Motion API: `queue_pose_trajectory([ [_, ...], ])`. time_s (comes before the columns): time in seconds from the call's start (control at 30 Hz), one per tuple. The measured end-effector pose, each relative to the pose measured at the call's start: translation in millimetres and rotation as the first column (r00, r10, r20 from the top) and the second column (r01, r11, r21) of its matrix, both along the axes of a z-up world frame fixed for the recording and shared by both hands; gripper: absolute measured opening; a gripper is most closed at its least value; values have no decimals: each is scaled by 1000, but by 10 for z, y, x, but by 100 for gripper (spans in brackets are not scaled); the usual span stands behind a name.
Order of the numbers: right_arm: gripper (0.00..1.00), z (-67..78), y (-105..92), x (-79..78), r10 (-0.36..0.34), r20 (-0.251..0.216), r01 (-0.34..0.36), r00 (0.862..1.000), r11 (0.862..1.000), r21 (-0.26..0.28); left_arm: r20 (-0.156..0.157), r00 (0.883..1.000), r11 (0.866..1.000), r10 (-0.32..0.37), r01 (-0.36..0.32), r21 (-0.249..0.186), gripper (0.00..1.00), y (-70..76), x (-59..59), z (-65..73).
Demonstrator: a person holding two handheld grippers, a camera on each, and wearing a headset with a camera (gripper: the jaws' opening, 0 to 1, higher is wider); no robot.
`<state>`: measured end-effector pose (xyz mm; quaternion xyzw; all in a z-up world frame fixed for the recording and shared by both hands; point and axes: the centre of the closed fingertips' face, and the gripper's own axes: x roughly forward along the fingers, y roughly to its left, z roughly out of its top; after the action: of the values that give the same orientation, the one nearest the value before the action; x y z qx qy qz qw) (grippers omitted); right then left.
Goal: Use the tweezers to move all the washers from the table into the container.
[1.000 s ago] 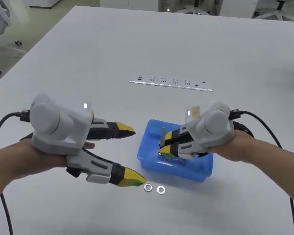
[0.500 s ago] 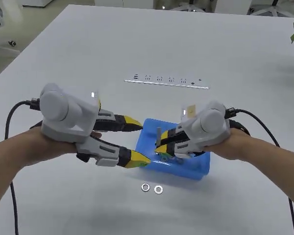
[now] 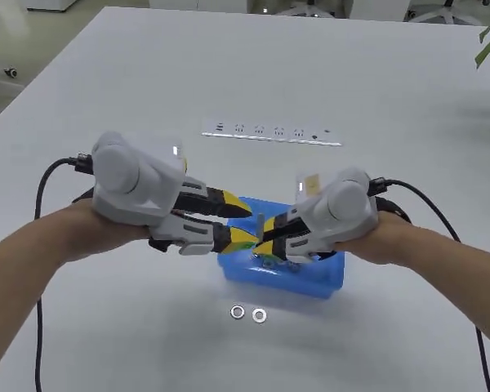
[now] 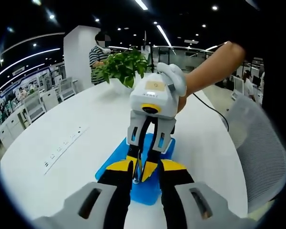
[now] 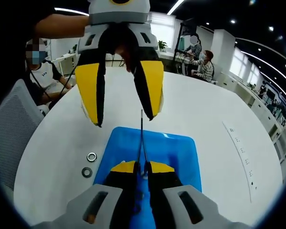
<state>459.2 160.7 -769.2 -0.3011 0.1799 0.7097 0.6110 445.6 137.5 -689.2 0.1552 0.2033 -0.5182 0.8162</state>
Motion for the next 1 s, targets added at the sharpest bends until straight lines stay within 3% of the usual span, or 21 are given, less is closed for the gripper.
queue_pose_trajectory([
  [0.5, 10, -6, -18, -12, 8, 11, -8, 1000, 1000, -10, 28, 999, 999, -36, 36, 17, 7, -119, 102, -7],
  [1.0, 14, 33, -36, 18, -28, 3, 28, 1000, 1000, -3, 45, 999, 1000, -26, 25, 19, 6, -99, 122, 42],
])
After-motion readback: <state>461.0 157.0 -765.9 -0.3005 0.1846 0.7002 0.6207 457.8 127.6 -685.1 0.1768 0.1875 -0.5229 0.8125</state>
